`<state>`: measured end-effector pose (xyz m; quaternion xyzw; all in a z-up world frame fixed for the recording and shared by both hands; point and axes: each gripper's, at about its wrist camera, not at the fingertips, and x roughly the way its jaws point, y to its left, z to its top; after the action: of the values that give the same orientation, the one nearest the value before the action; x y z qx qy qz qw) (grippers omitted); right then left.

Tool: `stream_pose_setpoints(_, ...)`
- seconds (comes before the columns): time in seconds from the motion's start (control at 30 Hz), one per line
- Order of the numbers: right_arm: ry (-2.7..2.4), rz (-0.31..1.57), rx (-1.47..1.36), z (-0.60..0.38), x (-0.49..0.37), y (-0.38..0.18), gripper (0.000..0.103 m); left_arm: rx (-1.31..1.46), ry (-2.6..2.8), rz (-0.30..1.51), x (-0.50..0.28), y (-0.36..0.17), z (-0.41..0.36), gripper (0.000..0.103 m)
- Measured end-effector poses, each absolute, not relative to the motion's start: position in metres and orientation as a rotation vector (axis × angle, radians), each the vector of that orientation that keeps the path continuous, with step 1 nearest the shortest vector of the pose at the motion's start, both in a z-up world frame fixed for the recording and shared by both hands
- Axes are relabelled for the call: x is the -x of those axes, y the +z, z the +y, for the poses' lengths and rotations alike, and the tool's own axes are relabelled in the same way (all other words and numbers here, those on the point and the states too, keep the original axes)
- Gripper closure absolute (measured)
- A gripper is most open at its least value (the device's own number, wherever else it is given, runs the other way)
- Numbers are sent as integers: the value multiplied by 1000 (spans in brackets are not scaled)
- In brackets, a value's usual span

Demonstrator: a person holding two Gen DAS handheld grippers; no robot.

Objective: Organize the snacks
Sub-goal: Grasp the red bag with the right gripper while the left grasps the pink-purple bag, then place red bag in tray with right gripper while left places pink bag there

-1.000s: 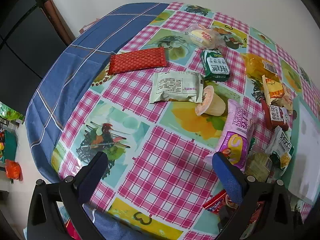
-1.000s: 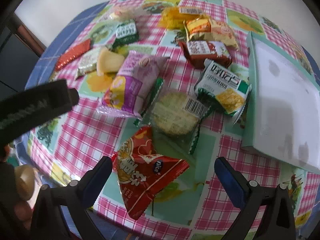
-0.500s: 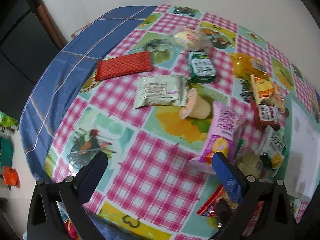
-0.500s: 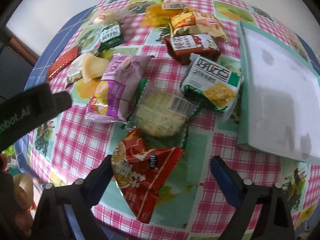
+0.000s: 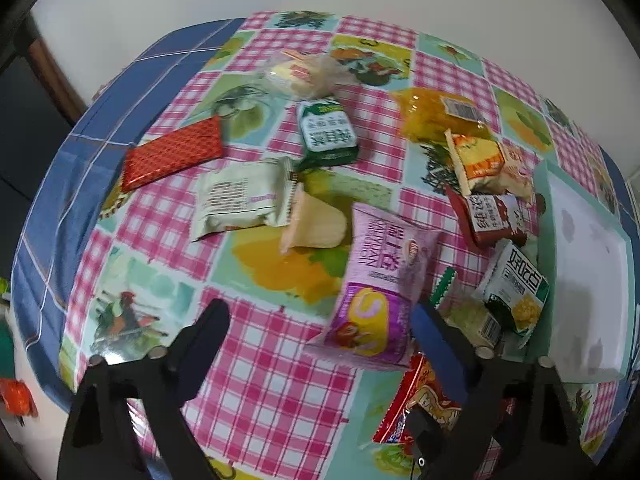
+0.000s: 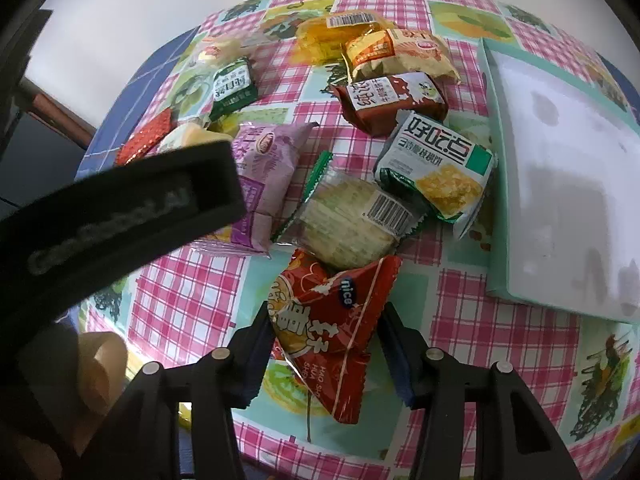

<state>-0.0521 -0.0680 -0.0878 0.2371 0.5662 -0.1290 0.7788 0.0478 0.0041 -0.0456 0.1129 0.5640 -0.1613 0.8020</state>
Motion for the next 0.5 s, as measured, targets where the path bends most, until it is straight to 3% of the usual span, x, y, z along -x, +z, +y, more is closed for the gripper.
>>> stream_pose_setpoints(0.2,-287,1226,-525,-68,54,-85,50,-285,-382,1219,-50,-61,-10,29)
stream_pose_setpoints(0.27,-286,1227,-524,-69,57,-85,50,-291,-401,1227,-50,-65,-13,44)
stream_pose_setpoints(0.33,-287,1228,-526,-68,53,-87,50,-300,-413,1231,-48,-67,-15,53)
stream_pose_setpoints(0.5,-295,1226,-519,-66,56,-91,51,-275,-420,1225,-49,-63,-12,62)
